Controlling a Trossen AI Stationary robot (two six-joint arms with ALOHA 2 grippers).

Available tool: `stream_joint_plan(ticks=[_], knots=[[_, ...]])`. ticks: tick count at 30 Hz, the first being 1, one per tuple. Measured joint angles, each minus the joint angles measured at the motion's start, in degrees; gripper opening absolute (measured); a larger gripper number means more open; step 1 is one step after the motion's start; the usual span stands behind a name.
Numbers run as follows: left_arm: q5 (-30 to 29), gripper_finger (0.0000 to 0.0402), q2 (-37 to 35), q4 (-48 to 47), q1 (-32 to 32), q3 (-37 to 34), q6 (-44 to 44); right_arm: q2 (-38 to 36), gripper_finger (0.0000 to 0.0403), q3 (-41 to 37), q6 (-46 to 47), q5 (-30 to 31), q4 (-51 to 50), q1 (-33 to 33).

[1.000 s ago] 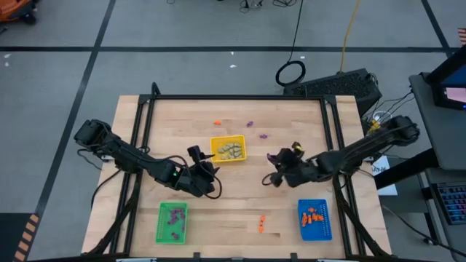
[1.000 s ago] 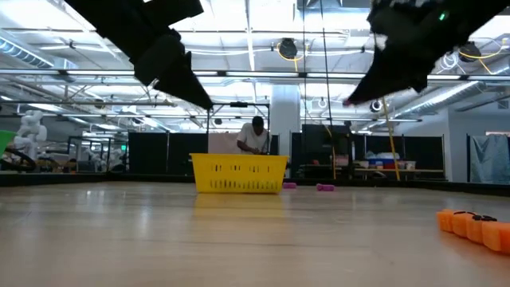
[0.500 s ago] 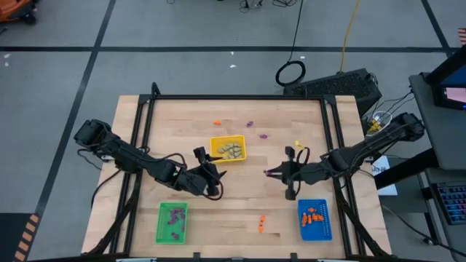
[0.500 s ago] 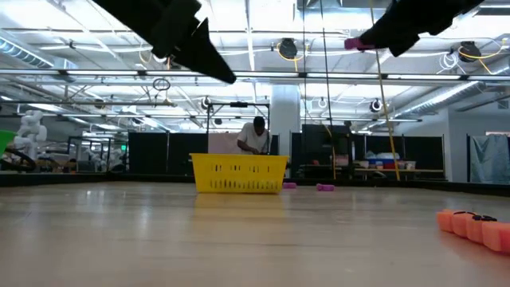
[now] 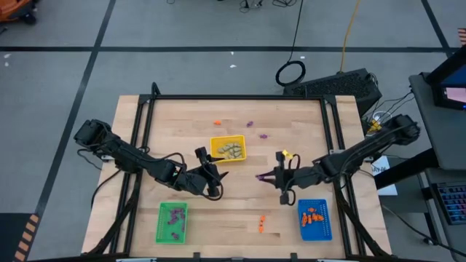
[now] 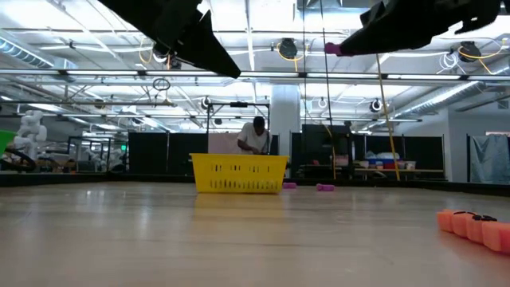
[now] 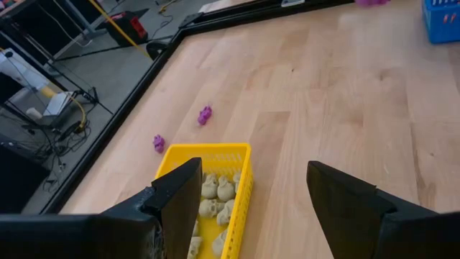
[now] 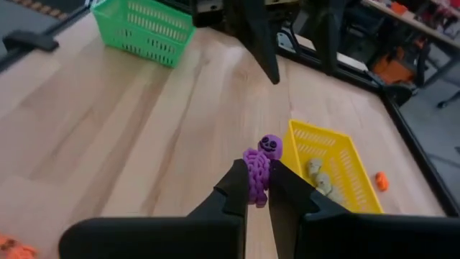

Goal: Sort Halloween decoration
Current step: Put the purple skeleton toy in the green basket

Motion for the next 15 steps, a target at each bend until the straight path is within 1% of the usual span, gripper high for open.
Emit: stream_joint_plan(ticks=[4,15], knots=[[0.0,0.0249,0.0,-0.02,0.0,-0.02,-0.03,0.72,0.0015,0.0,-2.98,-0.04,0.28,-0.02],[0.0,0.0249,0.0,-0.07,0.0,-0.04,-0.01,0.73,0.0015,0.0,-2.99,-0.05,0.32,-0.02]])
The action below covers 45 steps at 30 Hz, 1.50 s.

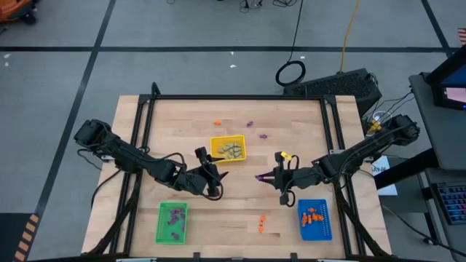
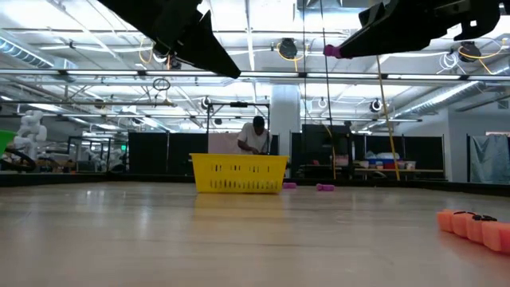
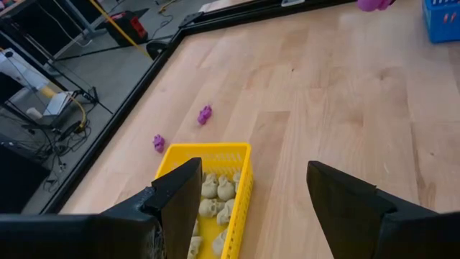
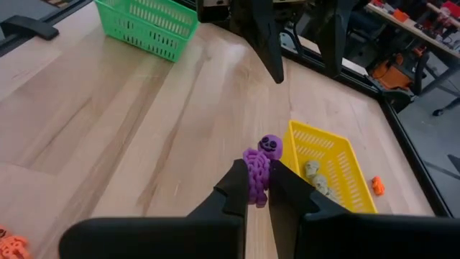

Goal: Sort Halloween decoration
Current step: Put the purple skeleton toy in the green basket

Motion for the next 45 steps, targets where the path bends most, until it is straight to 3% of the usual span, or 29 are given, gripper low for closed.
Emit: stream_joint_plan(ticks=[4,20,26,30,45], knots=[[0.0,0.0249,0.0,-0.02,0.0,0.0,0.0,0.0,0.0015,0.0,-2.91,-0.01,-0.01,0.0],[-0.01,0.0249,0.02,-0.09,0.0,0.0,0.0,0.0,0.0015,0.0,-30.04,0.01,-0.01,-0.04],[-0.02,0.0249,0.02,-0.09,0.0,0.0,0.02,0.0,0.0016,0.0,-38.25,2.71,-0.01,-0.09],[-0.02,0.0249,0.02,-0.11,0.0,0.0,0.02,0.0,0.0016,0.0,-41.15,4.97,0.01,-0.09],[-0.02,0.0249,0.02,-0.11,0.0,0.0,0.02,0.0,0.0016,0.0,-40.85,4.75,-0.01,-0.07]])
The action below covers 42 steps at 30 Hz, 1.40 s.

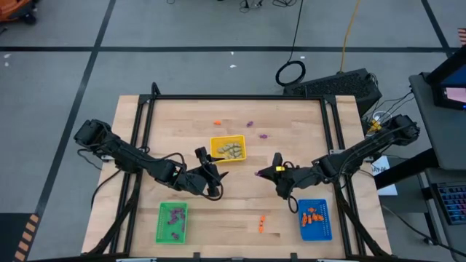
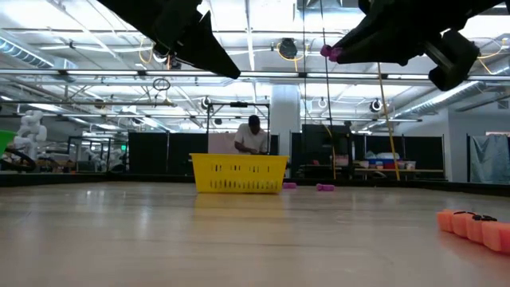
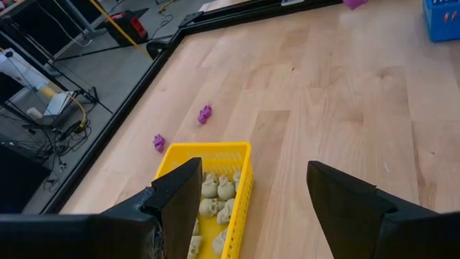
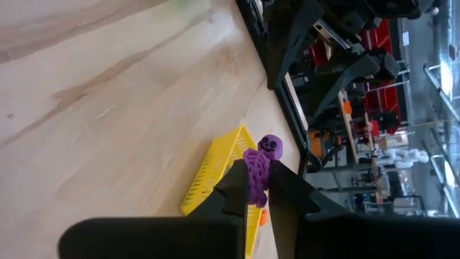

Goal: Sort Halloween decoration
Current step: Put the purple skeleton toy in the green basket

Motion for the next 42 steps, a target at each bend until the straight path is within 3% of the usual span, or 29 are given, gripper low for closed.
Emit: stream_joint_plan(ticks=[9,36,42], knots=[[0.0,0.0249,0.0,0.0,0.0,0.0,0.0,0.0,0.0016,0.0,12.18,-0.26,0.02,0.0],[0.28,0.0249,0.01,0.04,0.0,-0.02,-0.02,0.0,0.0016,0.0,71.54,-0.5,0.12,0.0],[1.29,0.0249,0.02,0.04,-0.02,-0.02,-0.02,0.02,0.0016,-0.02,78.91,-0.52,1.26,0.01]])
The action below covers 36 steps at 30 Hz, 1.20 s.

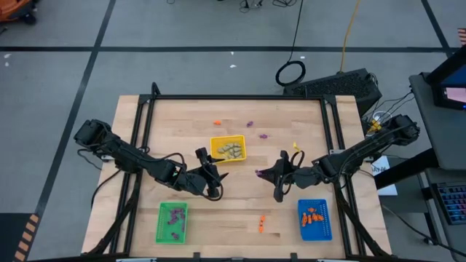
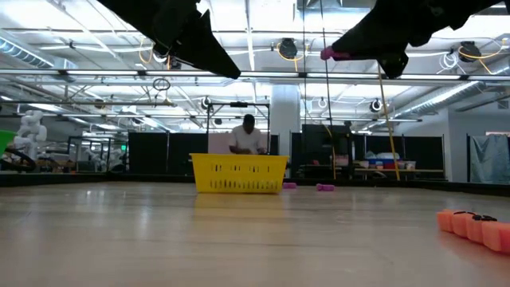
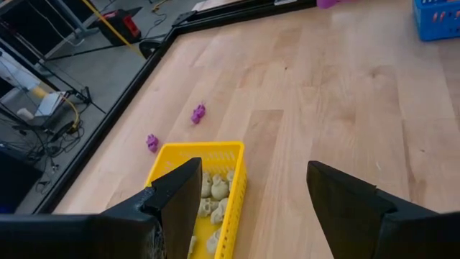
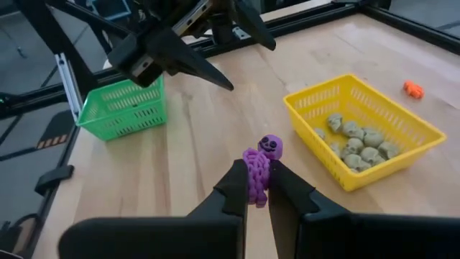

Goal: Sort Halloween decoration
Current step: Put the purple skeleton toy in the green basket

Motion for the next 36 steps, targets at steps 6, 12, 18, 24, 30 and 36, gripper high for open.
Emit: stream_joint_plan(ticks=[6,12,18,24,30,36], knots=[[0.15,0.0249,0.0,0.09,0.0,0.01,0.0,0.0,0.0016,0.0,-0.77,0.01,-0.02,-0.01],[0.69,0.0249,0.0,2.7,0.0,0.0,2.19,0.0,0.0016,0.0,-4.46,0.02,-0.02,-0.01],[5.76,0.0249,0.0,7.22,0.0,0.0,9.85,0.05,0.0016,0.0,-4.19,0.09,0.24,-0.01],[11.29,0.0249,0.0,10.93,0.0,-0.02,23.53,3.3,0.0016,0.0,-3.29,-1.22,7.61,-0.28],[15.05,0.0249,0.0,14.51,-0.45,-0.02,32.99,9.04,0.0016,0.0,-4.74,-5.99,19.92,-1.3],[18.3,0.0249,0.0,14.64,-1.77,-0.02,46.57,15.53,0.0016,-0.02,-4.93,-6.58,33.75,-2.05]])
